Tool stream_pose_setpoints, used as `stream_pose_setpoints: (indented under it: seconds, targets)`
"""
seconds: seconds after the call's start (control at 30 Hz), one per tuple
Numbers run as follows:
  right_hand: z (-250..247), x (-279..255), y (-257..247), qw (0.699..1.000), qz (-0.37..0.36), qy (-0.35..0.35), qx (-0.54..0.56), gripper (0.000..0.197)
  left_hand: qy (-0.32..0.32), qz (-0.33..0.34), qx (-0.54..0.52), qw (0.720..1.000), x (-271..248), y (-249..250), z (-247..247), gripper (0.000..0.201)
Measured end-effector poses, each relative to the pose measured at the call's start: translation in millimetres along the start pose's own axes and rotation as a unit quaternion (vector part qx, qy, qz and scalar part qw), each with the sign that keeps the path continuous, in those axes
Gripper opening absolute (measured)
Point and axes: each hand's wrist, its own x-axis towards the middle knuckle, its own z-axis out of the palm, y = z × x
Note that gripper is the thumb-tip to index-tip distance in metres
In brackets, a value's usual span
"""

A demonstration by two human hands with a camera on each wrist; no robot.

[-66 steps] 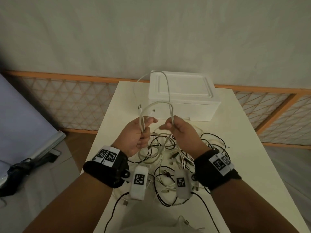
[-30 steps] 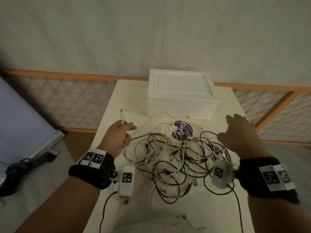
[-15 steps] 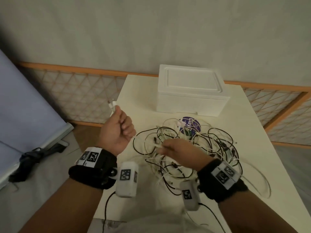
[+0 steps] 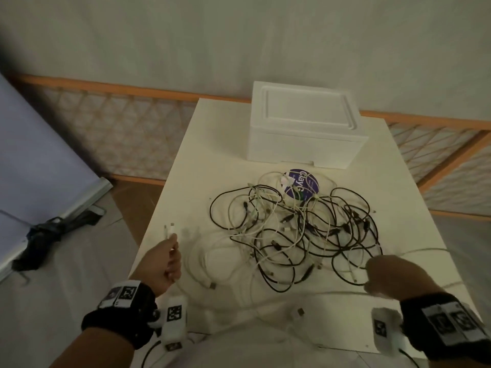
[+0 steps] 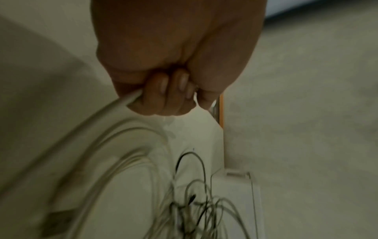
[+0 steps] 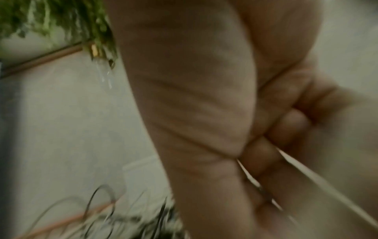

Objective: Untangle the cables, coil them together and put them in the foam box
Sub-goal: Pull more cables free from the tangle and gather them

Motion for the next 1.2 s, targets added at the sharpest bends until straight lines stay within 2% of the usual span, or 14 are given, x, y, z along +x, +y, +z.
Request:
stream_pose_setpoints:
  seconds: [0.07, 0.17, 0.27, 0.33, 0.4, 0.5, 0.6, 0.7, 0.83, 0.9, 0.97, 1.03, 1.13, 1.2]
  targets:
    - [16.7, -2.0, -20.7, 0.998, -0.056, -0.005, -0.007, 0.014, -0.038, -0.005, 0.053, 0.998, -8.1, -7.2, 12.2, 0.035]
    - [23.1, -4.2, -64.9, 0.984, -0.161, 0.066, 0.028, 0.018, -0.096, -0.021, 0.104, 0.99, -16.5, -10.4, 26.9, 0.037]
    - [29.5, -7.2, -105.4, 0.965, -0.259, 0.027, 0.037, 0.022, -0.118, -0.04, 0.108, 0.986, -19.9, -7.9, 40.4, 0.044]
    - [33.5, -6.3, -117.6, 0.958, -0.287, -0.015, 0.001, 0.033, -0.128, -0.045, 0.113, 0.984, -20.7, -5.7, 48.3, 0.047]
    - [32.7, -6.4, -120.4, 0.954, -0.295, -0.023, -0.038, 0.04, -0.139, -0.036, 0.121, 0.982, -21.7, -3.6, 55.1, 0.049]
    - [27.9, -10.3, -120.6, 0.949, -0.312, 0.018, -0.037, 0.028, -0.156, -0.021, 0.129, 0.979, -24.2, 0.2, 63.3, 0.051]
    - [20.2, -13.0, -126.7, 0.931, -0.35, 0.099, 0.033, 0.021, -0.177, -0.008, 0.126, 0.976, -24.4, 3.2, 70.1, 0.052]
    - [16.7, -5.8, -145.3, 0.908, -0.407, 0.095, 0.01, 0.026, -0.192, 0.005, 0.119, 0.974, -22.1, 6.5, 78.6, 0.052]
    - [14.2, 0.8, -166.9, 0.921, -0.389, 0.028, 0.005, 0.036, -0.203, -0.004, 0.112, 0.973, -20.4, 12.2, 93.1, 0.051]
    - [13.4, 0.9, -177.8, 0.922, -0.386, 0.036, 0.004, 0.039, -0.21, -0.015, 0.113, 0.971, -21.3, 12.8, 97.8, 0.051]
    - [12.6, 3.5, -187.5, 0.916, -0.396, 0.043, -0.053, 0.042, -0.213, -0.023, 0.12, 0.969, -22.6, 10.9, 99.8, 0.051]
    - [10.0, 8.3, -194.1, 0.912, -0.394, 0.049, -0.107, 0.035, -0.209, -0.026, 0.132, 0.969, -23.7, 8.5, 100.4, 0.05]
    - [-5.5, 11.3, -190.9, 0.904, -0.388, 0.115, -0.138, 0.019, -0.201, -0.025, 0.136, 0.97, -23.8, 8.2, 99.3, 0.048]
    - [-24.9, 14.6, -178.9, 0.906, -0.364, 0.188, -0.105, 0.016, -0.198, -0.021, 0.134, 0.971, -23.4, 10.6, 97.1, 0.045]
